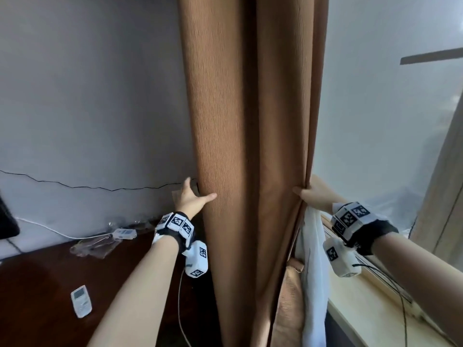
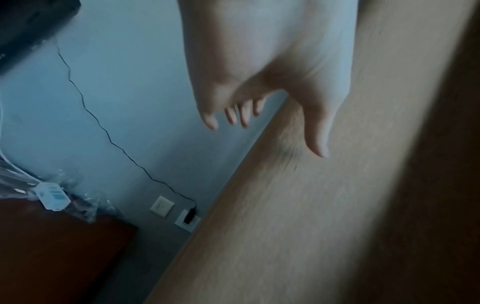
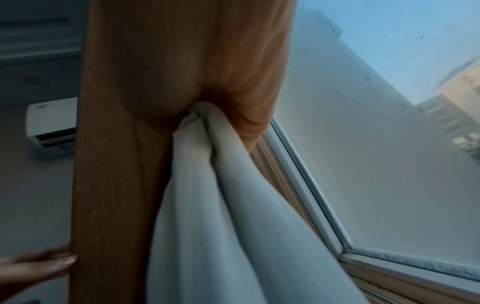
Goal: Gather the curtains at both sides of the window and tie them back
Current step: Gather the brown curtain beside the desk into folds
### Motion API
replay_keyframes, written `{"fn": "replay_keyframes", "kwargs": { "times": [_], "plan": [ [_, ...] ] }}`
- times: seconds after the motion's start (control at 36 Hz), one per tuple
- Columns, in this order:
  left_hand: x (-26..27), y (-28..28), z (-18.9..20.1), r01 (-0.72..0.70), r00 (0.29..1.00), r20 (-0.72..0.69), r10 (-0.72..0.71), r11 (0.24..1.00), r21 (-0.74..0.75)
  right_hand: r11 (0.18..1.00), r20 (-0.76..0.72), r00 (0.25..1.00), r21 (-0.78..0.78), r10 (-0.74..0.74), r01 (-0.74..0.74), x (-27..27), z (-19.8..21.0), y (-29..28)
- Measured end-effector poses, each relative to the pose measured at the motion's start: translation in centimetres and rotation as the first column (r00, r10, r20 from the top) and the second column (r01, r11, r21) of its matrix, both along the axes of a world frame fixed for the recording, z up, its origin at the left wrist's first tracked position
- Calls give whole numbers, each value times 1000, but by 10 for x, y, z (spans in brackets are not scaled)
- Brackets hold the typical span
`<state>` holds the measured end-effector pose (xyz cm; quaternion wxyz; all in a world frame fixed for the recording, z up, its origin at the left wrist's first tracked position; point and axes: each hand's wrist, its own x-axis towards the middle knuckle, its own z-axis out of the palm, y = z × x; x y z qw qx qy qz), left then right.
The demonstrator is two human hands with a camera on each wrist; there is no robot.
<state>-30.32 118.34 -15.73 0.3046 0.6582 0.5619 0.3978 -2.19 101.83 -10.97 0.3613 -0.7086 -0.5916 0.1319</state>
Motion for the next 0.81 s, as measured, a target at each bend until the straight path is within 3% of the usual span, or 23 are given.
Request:
{"fn": "replay_keyframes", "kwargs": {
  "times": [0.06,0.19,0.33,0.42,0.5,0.61,0.72,0.81],
  "plan": [
    [8,-2,-7,53,998,35,-52,998,-29,1000,14,1000,-11,-11,11,-3,0,2],
    [24,-14,-30,-34,999,8,33,997,71,1000,6,1000,-2,-16,16,-6,0,2],
    [23,-43,-26,-102,979,-152,137,971,217,999,14,999,13,-44,44,-2,-1,-2],
    [19,-61,-29,-134,965,-174,195,941,311,999,17,999,15,-45,45,-2,-1,-6],
    [28,-85,-33,-103,966,-179,187,912,396,998,43,998,21,-53,52,-7,0,-8],
    [63,-121,-30,39,974,-214,74,876,481,999,45,998,24,-49,48,-16,2,-10],
    [101,-147,-25,223,916,-394,-78,915,336,998,31,998,32,-57,56,-23,1,-12],
    [120,-152,-25,271,902,-390,-188,948,169,999,12,999,17,-48,48,-26,0,-16]
  ]
}}
